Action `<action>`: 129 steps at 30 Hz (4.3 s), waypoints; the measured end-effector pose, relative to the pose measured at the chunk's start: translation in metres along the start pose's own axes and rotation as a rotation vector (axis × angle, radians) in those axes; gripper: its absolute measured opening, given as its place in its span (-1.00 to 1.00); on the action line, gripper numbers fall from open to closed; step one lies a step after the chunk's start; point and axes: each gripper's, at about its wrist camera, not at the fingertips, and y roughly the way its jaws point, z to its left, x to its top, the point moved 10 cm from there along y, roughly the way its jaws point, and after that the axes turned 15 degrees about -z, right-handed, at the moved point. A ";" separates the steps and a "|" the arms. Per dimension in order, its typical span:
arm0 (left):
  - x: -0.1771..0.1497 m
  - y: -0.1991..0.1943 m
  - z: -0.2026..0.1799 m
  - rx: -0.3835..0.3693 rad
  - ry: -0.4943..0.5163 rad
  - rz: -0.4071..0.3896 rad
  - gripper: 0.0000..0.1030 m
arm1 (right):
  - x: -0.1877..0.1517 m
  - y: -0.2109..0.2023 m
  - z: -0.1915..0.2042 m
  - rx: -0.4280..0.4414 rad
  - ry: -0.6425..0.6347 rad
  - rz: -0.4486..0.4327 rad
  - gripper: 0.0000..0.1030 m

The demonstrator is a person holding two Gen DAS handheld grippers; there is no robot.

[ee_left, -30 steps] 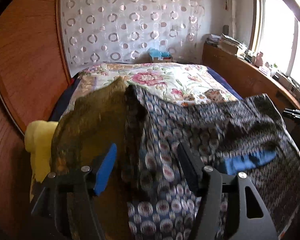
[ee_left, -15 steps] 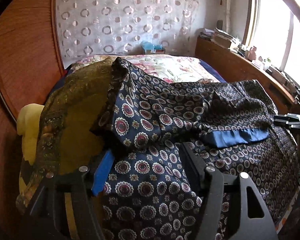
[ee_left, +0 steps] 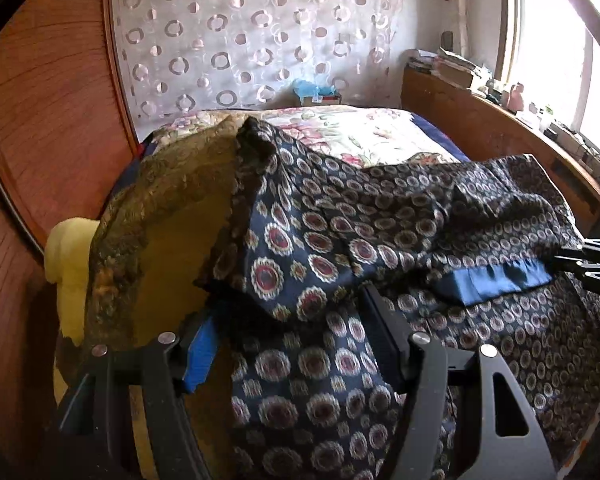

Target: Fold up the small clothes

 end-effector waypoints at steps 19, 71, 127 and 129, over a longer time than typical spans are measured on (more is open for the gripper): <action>0.034 -0.042 -0.014 -0.076 -0.064 -0.131 -0.96 | -0.001 -0.061 0.000 0.113 0.068 -0.134 -0.98; -0.050 -0.140 -0.014 -0.032 -0.084 -0.073 -0.96 | -0.070 -0.210 -0.110 -0.120 0.133 -0.144 -0.98; -0.101 -0.102 0.024 0.040 -0.195 0.025 0.52 | -0.115 -0.137 -0.050 -0.131 0.048 -0.142 0.21; -0.100 -0.100 0.024 0.035 -0.192 0.028 0.52 | -0.116 -0.137 -0.051 -0.133 0.051 -0.146 0.21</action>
